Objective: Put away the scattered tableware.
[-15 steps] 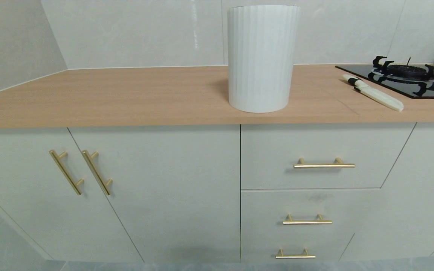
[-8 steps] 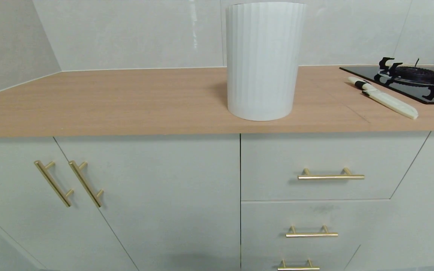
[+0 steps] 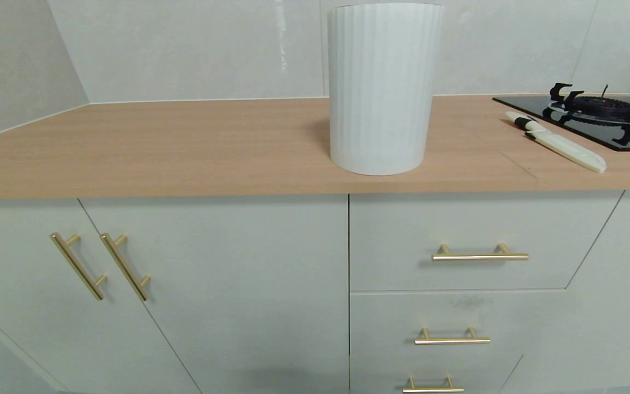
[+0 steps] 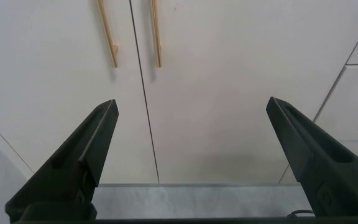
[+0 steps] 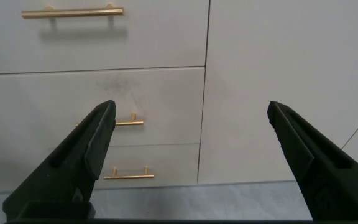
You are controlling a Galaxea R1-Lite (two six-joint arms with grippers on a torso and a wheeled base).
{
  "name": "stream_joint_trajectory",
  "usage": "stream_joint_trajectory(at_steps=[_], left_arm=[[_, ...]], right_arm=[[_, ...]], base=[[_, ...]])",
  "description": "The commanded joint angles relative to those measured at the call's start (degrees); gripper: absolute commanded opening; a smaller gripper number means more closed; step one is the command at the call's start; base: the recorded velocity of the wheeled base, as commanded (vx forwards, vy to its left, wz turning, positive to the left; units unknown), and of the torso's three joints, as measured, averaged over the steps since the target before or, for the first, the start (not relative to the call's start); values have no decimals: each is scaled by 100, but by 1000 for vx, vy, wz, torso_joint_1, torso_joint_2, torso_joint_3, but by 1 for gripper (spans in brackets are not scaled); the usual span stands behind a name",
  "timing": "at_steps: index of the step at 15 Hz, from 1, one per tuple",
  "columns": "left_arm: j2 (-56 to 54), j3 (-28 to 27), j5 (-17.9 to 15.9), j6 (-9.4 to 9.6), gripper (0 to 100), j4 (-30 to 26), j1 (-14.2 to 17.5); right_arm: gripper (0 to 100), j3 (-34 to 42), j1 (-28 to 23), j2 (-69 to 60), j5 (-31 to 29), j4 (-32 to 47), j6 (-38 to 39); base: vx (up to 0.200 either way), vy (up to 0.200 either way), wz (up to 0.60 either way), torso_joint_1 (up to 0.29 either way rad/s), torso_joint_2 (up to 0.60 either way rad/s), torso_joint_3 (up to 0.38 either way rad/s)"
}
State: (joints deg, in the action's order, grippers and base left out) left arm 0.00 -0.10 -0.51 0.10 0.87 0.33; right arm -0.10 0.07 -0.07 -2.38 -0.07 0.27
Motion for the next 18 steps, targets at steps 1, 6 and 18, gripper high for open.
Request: stream_joint_trajectory(at_steps=[1, 6, 18], left_arm=[[0, 1, 7, -1, 100, 1, 2], [0, 1, -2, -1, 100, 1, 2], [0, 1, -2, -1, 100, 1, 2]], right_arm=[[100, 1, 1, 7, 0, -1, 0], [100, 1, 1, 7, 0, -1, 0], [100, 1, 1, 7, 0, -1, 8]], base=[[0, 0, 0, 0, 0, 0], [0, 0, 0, 6, -114, -148], [0, 0, 0, 119, -463, -341]])
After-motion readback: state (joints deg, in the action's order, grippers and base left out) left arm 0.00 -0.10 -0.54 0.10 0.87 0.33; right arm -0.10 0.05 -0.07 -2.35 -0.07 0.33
